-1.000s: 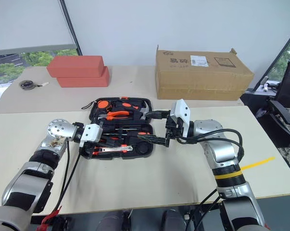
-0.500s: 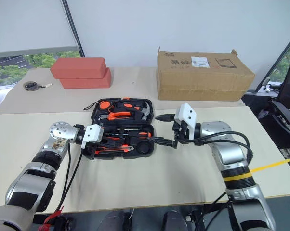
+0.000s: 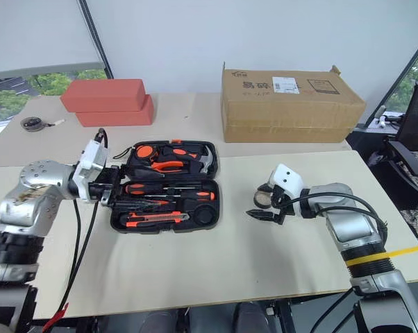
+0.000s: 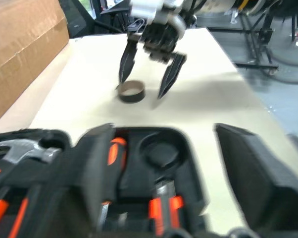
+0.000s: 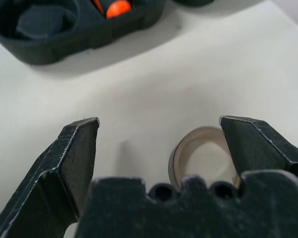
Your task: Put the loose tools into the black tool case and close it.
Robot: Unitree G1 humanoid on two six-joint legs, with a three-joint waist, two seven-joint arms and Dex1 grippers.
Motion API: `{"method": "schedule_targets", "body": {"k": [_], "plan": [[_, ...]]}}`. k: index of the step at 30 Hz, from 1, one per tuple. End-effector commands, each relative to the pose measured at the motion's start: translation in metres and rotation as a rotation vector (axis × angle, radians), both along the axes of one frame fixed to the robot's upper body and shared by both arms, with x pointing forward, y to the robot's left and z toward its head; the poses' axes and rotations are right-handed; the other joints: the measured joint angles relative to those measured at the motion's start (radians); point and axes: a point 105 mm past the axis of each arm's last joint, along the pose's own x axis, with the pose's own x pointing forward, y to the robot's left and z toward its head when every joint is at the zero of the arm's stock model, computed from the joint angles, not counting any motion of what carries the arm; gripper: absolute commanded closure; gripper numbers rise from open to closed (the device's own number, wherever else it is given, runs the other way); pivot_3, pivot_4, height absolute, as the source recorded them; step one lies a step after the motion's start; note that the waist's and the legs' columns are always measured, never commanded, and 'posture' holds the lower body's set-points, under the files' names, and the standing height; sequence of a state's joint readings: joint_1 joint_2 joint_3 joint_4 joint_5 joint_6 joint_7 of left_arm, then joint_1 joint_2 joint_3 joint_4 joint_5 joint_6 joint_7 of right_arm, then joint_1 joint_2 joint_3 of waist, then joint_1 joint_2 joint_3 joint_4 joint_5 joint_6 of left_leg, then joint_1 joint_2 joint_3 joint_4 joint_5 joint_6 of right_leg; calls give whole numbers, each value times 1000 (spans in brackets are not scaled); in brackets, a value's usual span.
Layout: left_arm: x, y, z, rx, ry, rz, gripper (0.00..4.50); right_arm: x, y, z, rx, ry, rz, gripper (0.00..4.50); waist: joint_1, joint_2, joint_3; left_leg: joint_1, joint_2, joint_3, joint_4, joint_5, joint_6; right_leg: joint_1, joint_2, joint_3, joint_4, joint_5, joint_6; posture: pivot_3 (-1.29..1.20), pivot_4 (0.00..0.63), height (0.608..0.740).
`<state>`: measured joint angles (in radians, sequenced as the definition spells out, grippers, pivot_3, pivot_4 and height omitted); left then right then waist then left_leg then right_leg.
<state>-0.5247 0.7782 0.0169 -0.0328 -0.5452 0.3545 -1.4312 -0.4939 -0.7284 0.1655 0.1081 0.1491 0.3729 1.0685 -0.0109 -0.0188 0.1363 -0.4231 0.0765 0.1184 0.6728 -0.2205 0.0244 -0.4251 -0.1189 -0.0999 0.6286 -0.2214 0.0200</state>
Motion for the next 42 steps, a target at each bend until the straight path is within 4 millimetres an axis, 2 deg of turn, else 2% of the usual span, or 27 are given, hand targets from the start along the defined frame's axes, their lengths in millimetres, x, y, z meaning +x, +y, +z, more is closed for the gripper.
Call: {"method": "schedule_targets", "body": {"k": [1,3,4,8,11,16,20,23,27,30,33,37,42], "plan": [[-18,-2,19,54,-46,10,79,1,-4,4,-28,-8,-2,0,2,0,1,0,0,-1,0,0,0,0,0,0,0,-1,1,0,150,713],[-24,-2,21,87,-45,24,79,1,-5,0,-44,-2,-7,0,2,0,1,1,0,-2,1,1,-1,1,0,1,0,-1,1,0,150,713],[-26,-2,22,90,-51,38,0,2,-5,-2,-52,-2,-11,517,2,0,1,1,0,-3,1,1,-1,1,0,2,0,-1,1,0,150,713],[-30,-4,25,82,-60,75,0,7,-6,-6,-64,-1,-28,1748,5,0,1,2,-1,-3,2,1,-1,2,0,4,0,0,0,0,150,713],[-35,-4,24,88,-49,82,0,10,-7,-8,-73,-2,-38,2899,5,0,1,1,-1,-3,2,1,0,1,1,5,0,0,0,0,150,713],[-38,-2,26,90,-41,94,0,14,-6,-4,-67,-18,-34,4465,6,0,1,1,0,-2,1,1,-1,1,3,5,-1,1,-1,0,150,713],[-40,1,25,90,-35,105,0,16,5,12,-36,-64,-2,4465,6,0,1,1,0,-2,1,1,-1,1,4,5,-1,0,-1,0,150,713],[-41,4,25,83,-28,120,0,13,24,27,-10,-97,73,4465,6,0,1,1,0,-2,1,1,-1,1,4,5,-1,0,-1,0,150,713],[-45,9,23,85,-10,147,0,-3,67,45,14,-124,236,4465,-3,0,1,1,2,-3,1,1,-1,0,5,7,-1,0,-1,0,150,713],[-49,13,22,89,-1,164,0,-22,98,53,39,-102,355,4465,-1,0,1,1,3,-3,1,1,-2,0,6,6,0,1,-2,0,150,713],[-51,15,20,95,1,182,0,-35,113,50,32,-58,420,4465,6,0,1,1,3,-3,0,0,-2,0,6,5,-1,3,-7,0,150,713],[-53,16,20,91,0,192,0,-36,119,34,-21,-50,435,4465,18,0,2,0,2,-2,1,0,-2,0,6,5,-2,3,-7,0,150,713],[-53,18,18,100,-1,213,0,-40,127,27,-25,-25,464,4465,19,0,2,1,2,-2,2,0,-2,0,6,6,-1,0,-4,0,150,713]]}}
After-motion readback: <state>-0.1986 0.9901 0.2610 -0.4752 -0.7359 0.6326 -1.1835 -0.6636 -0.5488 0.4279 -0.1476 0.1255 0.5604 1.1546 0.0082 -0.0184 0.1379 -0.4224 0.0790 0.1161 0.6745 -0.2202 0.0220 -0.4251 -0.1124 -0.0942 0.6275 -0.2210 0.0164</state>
